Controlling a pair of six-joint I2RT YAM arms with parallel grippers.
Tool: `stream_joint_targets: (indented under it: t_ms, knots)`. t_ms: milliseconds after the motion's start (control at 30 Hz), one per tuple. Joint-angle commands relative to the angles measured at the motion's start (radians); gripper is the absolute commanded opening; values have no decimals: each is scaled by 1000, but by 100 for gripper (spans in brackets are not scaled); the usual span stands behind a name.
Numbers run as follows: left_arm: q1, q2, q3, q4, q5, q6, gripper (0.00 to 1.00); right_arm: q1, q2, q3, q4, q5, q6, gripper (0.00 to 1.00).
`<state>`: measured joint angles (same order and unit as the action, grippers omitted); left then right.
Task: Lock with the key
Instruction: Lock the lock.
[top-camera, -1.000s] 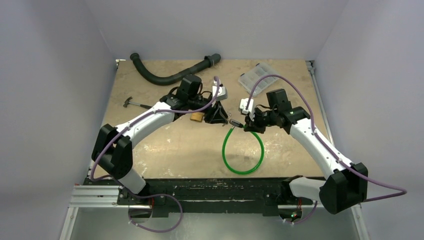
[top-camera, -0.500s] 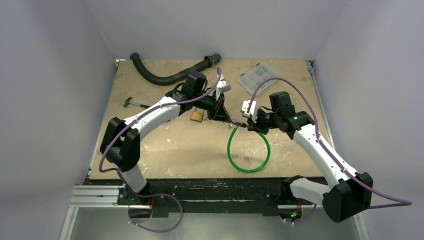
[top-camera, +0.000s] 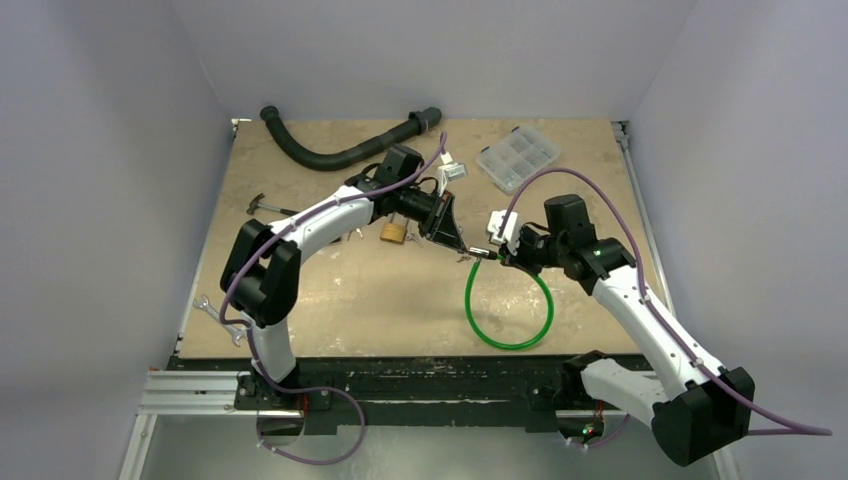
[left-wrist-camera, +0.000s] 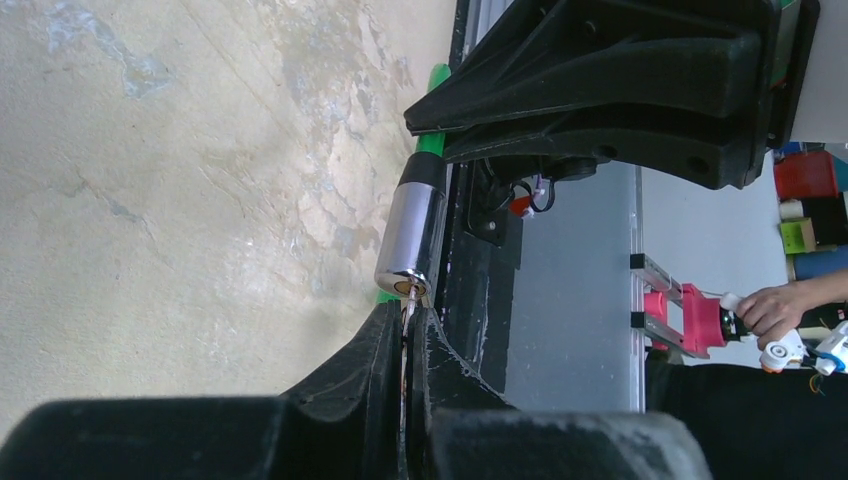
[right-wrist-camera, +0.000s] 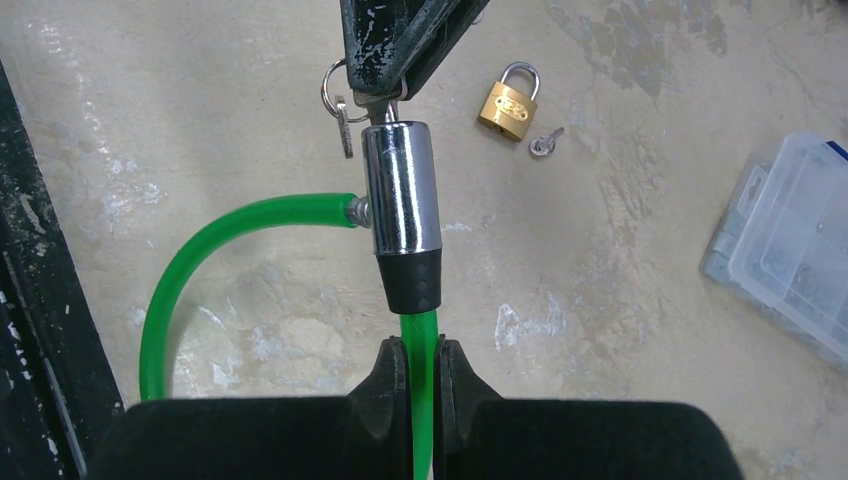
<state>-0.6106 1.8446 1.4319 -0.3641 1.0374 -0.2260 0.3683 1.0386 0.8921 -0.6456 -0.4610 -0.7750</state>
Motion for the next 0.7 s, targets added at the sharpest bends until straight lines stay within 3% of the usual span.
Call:
stream_joint_targets:
  t_ms: [0, 300, 667]
  knots:
    - [3, -32, -12, -74, 13, 26, 0, 6, -51, 13, 185, -26, 12, 0]
    - [39, -105, -25, -218, -51, 286, 0, 6, -64, -3, 164, -26, 7, 0]
    - [62, -122, -31, -279, -62, 353, 0, 6, -72, -16, 147, -19, -11, 0]
